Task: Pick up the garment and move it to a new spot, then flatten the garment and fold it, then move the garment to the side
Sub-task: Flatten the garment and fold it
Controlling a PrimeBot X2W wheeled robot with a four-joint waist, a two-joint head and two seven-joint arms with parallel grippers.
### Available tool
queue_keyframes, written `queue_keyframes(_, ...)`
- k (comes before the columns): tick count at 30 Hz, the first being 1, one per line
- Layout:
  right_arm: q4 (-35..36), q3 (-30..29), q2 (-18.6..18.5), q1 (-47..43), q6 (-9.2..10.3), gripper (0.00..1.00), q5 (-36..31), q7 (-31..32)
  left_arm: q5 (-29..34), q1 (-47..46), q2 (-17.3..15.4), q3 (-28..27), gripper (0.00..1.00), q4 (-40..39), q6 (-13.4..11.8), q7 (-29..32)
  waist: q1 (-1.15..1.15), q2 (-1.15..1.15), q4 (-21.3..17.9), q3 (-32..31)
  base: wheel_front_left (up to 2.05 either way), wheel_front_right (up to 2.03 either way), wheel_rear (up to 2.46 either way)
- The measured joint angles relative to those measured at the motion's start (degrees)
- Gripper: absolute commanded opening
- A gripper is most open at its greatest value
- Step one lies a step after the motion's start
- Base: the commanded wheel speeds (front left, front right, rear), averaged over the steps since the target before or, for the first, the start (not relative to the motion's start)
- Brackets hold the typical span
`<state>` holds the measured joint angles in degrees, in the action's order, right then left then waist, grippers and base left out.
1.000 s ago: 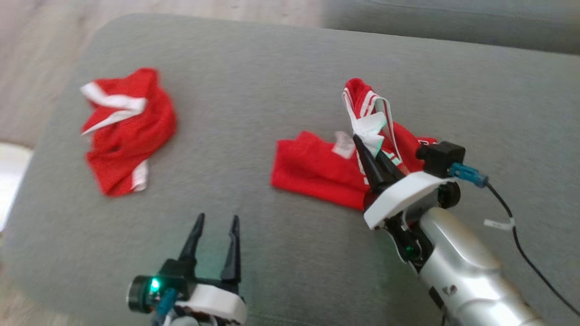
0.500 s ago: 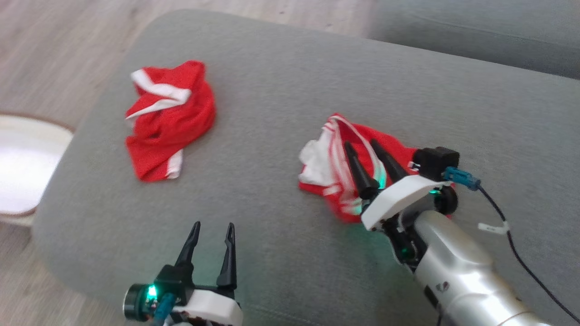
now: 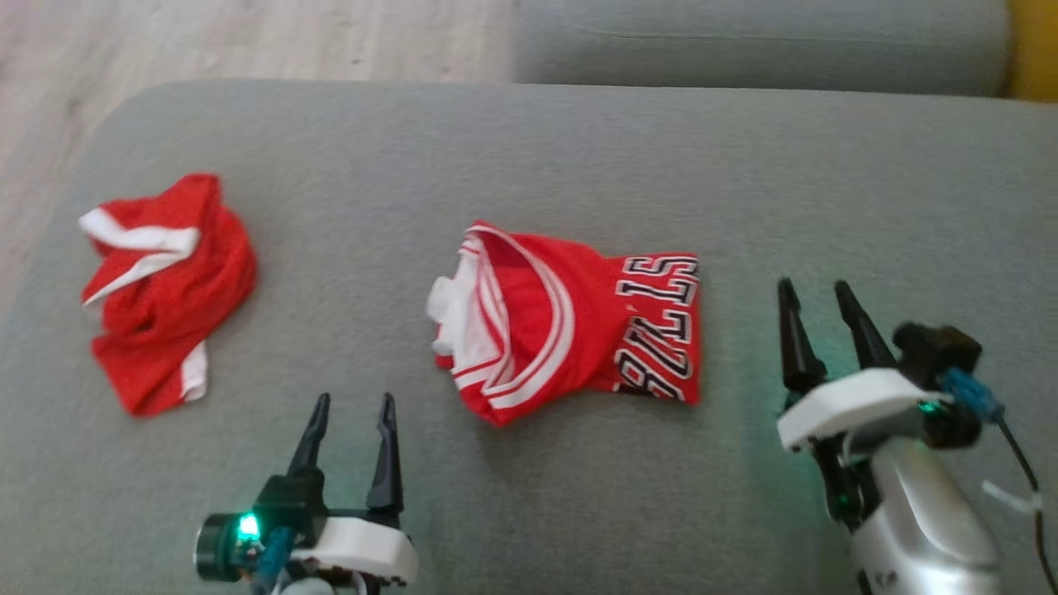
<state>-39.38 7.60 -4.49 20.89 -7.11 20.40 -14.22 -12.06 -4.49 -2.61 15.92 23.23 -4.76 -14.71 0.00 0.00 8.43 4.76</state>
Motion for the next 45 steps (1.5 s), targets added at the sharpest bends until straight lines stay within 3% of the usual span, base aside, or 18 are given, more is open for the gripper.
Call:
queue_keyframes(8, 4.09, -5.61, 0.89, -5.19, 0.00, 1.00, -7.69, 0.01, 3.56, 0.27, 0.10, -2.99, 1.00, 0.04, -0.29, 0.00, 0.00, 0.00, -5.33, -1.22, 0.00, 0.00, 0.00)
queue_keyframes(18, 5.22, -4.47, 1.40, -10.23, 0.00, 1.00, -7.27, 0.01, 3.54, 5.20, 0.02, -6.75, 1.00, -0.48, -0.37, 0.00, -0.01, 0.00, -9.32, -3.71, 0.00, 0.00, 0.00)
queue_keyframes(25, 5.81, -4.34, 1.41, -10.22, 0.00, 1.00, -7.04, 0.01, 3.53, 5.15, 0.04, -6.72, 1.00, -0.89, -0.37, 0.00, 0.00, 0.00, -9.22, -3.72, 0.00, 0.00, 0.00)
queue_keyframes(31, 6.86, -0.26, 1.42, -9.71, 0.00, 1.00, -4.34, 0.01, 3.37, 4.93, 0.03, -5.64, 1.00, -0.90, -0.25, 0.00, 0.00, 0.00, -7.08, -2.82, 0.00, 0.00, 0.00)
queue_keyframes(32, 7.06, 0.65, 1.42, -9.39, 0.00, 0.66, -3.71, 0.01, 3.02, 4.88, 0.03, -5.26, 1.00, -0.90, -0.20, 0.00, 0.00, 0.00, -6.63, -2.57, 0.00, 0.00, 0.00)
queue_keyframes(33, 7.17, 1.76, 1.42, -8.95, 0.00, 0.13, -3.10, 0.01, 2.89, 4.85, 0.03, -4.92, 1.00, -0.90, 0.01, 0.00, 0.00, 0.00, -6.13, -2.32, 0.00, 0.00, 0.00)
queue_keyframes(34, 7.12, 3.09, 1.41, -8.24, 0.00, 0.00, -2.46, 0.01, 2.89, 4.82, 0.04, -4.71, 1.00, -0.91, 0.27, 0.00, 0.00, 0.00, -5.60, -2.04, 0.00, 0.00, 0.00)
queue_keyframes(40, 6.42, 12.27, 1.37, -1.89, 0.00, 0.00, 0.59, 0.00, 2.27, 4.08, 0.02, -2.93, 1.00, -0.87, 0.80, 0.00, 0.01, 0.00, -1.27, -0.44, 0.00, 0.00, 0.00)
queue_keyframes(45, 3.16, 16.05, 1.35, 1.01, 0.00, 0.00, 2.26, 0.00, 1.78, 3.38, 0.02, -2.20, 1.00, -0.79, 0.82, 0.00, 0.01, 0.00, 2.69, 0.74, 0.00, 0.00, 0.00)
